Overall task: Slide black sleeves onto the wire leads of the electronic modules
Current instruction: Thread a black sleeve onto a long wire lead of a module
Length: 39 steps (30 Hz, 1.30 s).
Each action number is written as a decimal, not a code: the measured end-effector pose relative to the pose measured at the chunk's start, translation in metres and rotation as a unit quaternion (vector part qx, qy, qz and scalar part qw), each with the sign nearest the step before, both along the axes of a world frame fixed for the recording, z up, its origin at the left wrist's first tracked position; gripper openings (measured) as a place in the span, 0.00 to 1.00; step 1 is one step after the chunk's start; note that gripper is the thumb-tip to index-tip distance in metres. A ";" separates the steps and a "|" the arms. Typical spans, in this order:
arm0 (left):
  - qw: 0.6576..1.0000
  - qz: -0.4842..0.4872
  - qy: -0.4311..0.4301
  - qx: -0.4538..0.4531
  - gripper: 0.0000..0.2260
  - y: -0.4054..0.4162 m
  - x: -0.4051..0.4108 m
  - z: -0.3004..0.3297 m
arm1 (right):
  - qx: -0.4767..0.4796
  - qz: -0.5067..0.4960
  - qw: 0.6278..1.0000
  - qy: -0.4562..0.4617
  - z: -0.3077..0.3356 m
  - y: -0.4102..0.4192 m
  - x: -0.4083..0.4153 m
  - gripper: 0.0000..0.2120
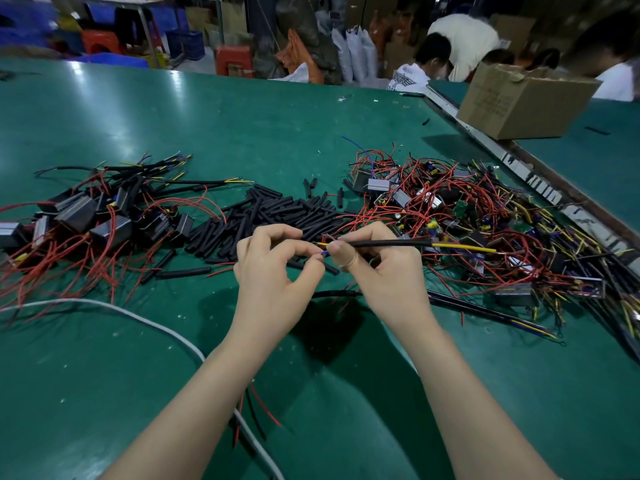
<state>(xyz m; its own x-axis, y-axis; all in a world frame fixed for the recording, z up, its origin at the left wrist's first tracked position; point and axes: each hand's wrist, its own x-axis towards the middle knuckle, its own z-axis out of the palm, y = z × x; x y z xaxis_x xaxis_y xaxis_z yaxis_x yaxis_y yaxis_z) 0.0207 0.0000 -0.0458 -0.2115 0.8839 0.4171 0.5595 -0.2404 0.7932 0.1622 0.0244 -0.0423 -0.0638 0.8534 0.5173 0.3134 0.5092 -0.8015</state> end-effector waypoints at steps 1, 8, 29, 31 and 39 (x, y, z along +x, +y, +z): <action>1.000 -0.002 -0.001 -0.003 0.06 0.000 0.001 0.001 | 0.000 0.002 1.000 0.003 0.000 0.000 0.000 0.08; 0.999 -0.001 0.012 -0.037 0.05 -0.001 0.002 0.001 | 0.001 -0.006 1.000 0.020 -0.001 0.001 -0.001 0.08; 0.998 0.027 0.014 -0.056 0.04 0.006 -0.006 -0.001 | -0.037 0.050 0.998 -0.001 -0.006 -0.004 -0.007 0.04; 0.998 -0.015 -0.028 -0.060 0.07 0.005 -0.008 0.001 | -0.065 0.042 0.996 0.040 -0.004 -0.003 -0.007 0.03; 1.000 -0.013 0.006 0.000 0.04 0.005 -0.009 0.004 | -0.121 0.023 0.986 0.109 0.002 -0.002 -0.002 0.05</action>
